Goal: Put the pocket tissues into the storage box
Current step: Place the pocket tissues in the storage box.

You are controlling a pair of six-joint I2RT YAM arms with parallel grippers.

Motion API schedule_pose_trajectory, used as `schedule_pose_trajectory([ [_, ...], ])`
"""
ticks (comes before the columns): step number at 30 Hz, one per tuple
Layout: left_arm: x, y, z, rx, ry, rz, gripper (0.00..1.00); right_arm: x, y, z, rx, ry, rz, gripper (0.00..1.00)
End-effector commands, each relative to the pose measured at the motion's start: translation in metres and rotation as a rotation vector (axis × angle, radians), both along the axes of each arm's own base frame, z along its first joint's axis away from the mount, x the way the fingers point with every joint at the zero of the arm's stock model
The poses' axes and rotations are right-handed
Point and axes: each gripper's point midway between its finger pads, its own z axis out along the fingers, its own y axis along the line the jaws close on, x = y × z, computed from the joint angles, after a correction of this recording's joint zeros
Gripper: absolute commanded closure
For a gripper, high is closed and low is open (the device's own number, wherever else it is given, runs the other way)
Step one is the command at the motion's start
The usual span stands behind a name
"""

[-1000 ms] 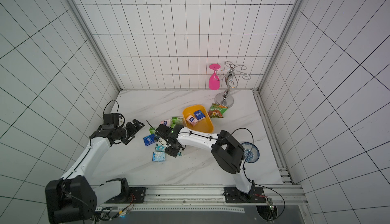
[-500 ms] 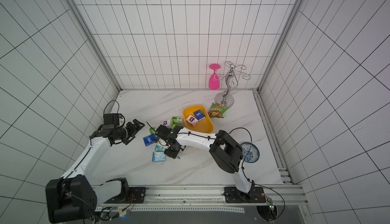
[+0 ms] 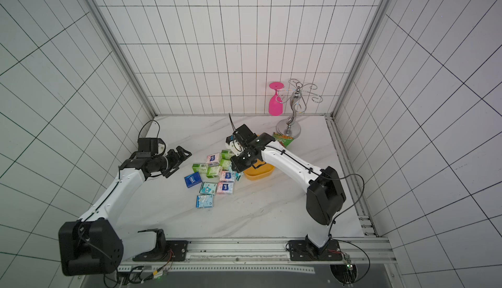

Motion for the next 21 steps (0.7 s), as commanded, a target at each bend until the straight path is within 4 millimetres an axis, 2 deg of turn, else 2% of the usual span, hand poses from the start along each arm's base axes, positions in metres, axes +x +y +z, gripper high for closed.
schedule_pose_trajectory([
  [1, 0.008, -0.015, 0.017, 0.068, -0.05, -0.064, 0.03, 0.019, -0.019, 0.016, 0.02, 0.029, -0.134, 1.0],
  [4, 0.007, -0.028, 0.021, 0.095, -0.06, -0.106, 0.03, 0.05, -0.048, 0.009, -0.061, -0.037, -0.255, 1.0],
  [8, 0.005, -0.032, 0.02, 0.106, -0.058, -0.124, 0.03, 0.077, -0.063, -0.01, -0.122, -0.049, -0.3, 1.0],
  [13, -0.001, -0.03, 0.013, 0.119, -0.046, -0.132, 0.03, 0.096, -0.052, -0.037, -0.16, -0.038, -0.231, 0.99],
  [18, -0.006, -0.027, 0.007, 0.138, -0.032, -0.134, 0.03, 0.113, -0.037, -0.054, -0.157, -0.033, -0.202, 0.99],
  [21, -0.007, -0.026, 0.005, 0.153, -0.03, -0.136, 0.03, 0.113, -0.026, -0.059, -0.131, -0.005, -0.17, 0.99],
])
